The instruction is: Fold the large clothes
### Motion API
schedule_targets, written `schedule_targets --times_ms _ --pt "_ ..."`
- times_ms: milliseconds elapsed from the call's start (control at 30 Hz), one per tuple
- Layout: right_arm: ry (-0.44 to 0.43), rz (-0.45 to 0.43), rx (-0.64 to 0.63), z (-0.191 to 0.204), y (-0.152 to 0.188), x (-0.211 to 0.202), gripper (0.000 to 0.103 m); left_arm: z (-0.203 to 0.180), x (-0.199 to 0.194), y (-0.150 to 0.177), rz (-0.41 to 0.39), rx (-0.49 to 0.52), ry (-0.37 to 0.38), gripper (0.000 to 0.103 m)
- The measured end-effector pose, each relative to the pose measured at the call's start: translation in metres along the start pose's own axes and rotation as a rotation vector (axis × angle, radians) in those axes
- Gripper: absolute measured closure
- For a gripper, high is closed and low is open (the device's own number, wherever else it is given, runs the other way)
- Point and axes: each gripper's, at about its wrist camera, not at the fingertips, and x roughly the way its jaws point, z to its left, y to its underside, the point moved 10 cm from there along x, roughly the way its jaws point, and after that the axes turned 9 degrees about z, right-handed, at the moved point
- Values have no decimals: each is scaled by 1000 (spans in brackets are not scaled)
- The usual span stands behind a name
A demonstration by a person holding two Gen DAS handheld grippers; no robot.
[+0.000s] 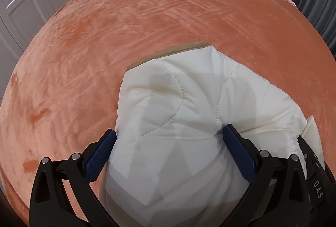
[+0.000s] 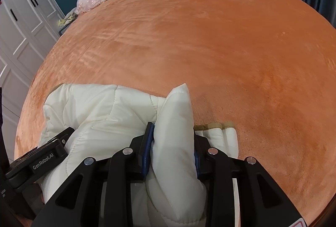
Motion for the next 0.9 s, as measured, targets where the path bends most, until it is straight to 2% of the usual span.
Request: schedule_targets --times_ms 300,433,500,533,567,700,800,900 --pt "-12 -27 7 1 -3 4 71 0 1 -1 -31 -9 -20 5" --pt "-103 -3 58 -4 -5 -2 71 3 -5 0 -15 -20 22 5" --pt "-142 37 106 -11 -6 -20 70 10 -17 4 18 -18 50 5" --pt "-141 26 120 -15 -4 -34 70 13 -26 7 18 -7 52 5" --pt "-117 -8 115 -20 -1 -57 66 18 -41 14 12 15 42 5" --pt "-84 -47 -32 -14 31 -115 69 29 -77 49 22 88 30 5" --pt "-81 3 -116 -4 68 -129 78 36 -88 76 56 97 20 5" --pt "-64 72 -146 -3 102 -121 82 42 -92 100 86 77 35 5"
